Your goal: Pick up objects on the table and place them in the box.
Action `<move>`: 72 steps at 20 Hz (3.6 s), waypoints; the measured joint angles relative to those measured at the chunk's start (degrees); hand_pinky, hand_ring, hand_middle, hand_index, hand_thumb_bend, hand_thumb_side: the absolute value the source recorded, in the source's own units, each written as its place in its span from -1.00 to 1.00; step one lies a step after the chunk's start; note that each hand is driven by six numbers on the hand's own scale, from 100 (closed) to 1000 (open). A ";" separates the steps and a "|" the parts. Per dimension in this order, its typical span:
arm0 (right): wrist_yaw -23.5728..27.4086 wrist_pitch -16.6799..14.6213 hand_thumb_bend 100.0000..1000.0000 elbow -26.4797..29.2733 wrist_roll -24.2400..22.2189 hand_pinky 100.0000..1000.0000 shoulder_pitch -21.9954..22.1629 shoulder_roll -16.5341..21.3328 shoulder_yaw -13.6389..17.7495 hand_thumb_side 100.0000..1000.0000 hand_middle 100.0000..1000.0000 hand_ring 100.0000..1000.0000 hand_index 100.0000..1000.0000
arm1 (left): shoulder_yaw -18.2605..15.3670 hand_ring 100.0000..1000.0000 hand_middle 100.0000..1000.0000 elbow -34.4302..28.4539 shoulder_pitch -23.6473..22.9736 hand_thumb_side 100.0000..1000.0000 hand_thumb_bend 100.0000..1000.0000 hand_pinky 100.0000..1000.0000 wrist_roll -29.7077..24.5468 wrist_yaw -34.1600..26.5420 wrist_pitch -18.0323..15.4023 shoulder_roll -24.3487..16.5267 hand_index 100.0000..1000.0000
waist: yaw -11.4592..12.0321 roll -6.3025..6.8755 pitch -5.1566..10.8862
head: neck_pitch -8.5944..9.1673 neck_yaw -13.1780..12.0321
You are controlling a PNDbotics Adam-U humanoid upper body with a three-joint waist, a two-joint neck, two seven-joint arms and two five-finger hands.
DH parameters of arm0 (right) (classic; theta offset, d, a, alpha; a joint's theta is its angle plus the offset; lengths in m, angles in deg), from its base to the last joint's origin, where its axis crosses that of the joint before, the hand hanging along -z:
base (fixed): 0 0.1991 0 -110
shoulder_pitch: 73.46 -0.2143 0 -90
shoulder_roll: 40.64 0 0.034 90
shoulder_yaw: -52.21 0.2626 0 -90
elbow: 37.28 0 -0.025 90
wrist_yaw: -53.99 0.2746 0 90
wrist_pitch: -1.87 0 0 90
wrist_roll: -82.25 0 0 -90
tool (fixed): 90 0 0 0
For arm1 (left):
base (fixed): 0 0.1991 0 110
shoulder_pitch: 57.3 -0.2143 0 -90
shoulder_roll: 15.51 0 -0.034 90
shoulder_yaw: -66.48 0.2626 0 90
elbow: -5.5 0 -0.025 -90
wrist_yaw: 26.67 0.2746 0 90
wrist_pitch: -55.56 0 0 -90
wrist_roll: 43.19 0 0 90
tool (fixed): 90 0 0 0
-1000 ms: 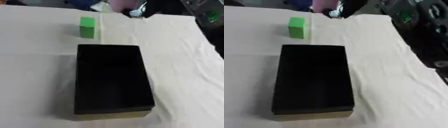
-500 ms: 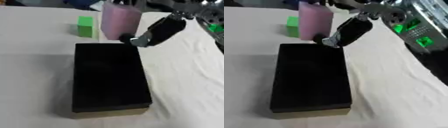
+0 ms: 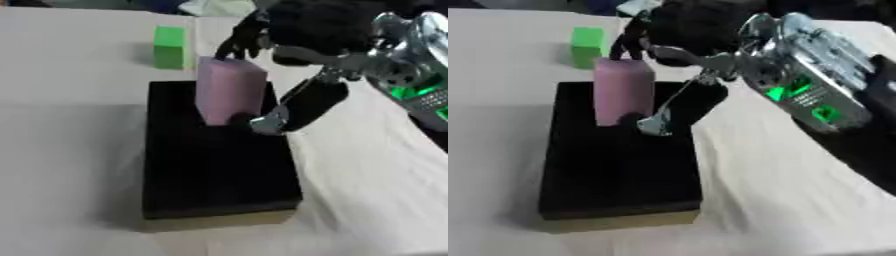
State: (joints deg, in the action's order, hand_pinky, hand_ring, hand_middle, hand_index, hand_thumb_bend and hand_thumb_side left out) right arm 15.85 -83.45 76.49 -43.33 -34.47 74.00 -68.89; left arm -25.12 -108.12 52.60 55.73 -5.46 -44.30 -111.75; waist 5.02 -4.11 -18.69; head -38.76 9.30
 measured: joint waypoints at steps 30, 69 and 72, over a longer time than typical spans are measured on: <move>-11.99 -2.78 -0.94 -11.34 -1.18 0.69 3.83 -8.59 -6.36 0.88 0.58 0.86 0.72 | 0.34 0.52 0.59 0.00 0.07 1.00 -0.84 0.50 -0.76 -0.05 -0.22 0.57 0.58 | 0.96 0.23 -0.36 | 0.01 1.01; -1.11 5.32 -1.00 -0.32 3.06 0.71 4.15 -7.24 12.65 0.94 0.44 0.61 0.73 | 2.46 0.54 0.57 0.00 6.12 1.00 -0.90 0.52 -3.35 3.80 2.86 -5.21 0.61 | -1.31 1.46 -0.12 | 0.57 -1.46; 0.99 4.42 -1.00 -0.30 5.49 0.71 5.11 -6.96 16.59 0.92 0.40 0.56 0.72 | 3.69 0.55 0.57 0.00 8.73 1.00 -0.91 0.52 -4.33 6.15 3.95 -7.36 0.63 | -1.76 1.87 -0.39 | 0.60 -2.31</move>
State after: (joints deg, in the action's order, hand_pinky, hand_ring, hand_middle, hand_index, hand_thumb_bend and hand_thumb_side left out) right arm 16.85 -79.03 76.19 -37.83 -29.36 67.05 -52.30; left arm -21.43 -108.12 61.34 51.40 0.69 -40.35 -119.12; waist 3.26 -2.24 -19.08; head -38.16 6.99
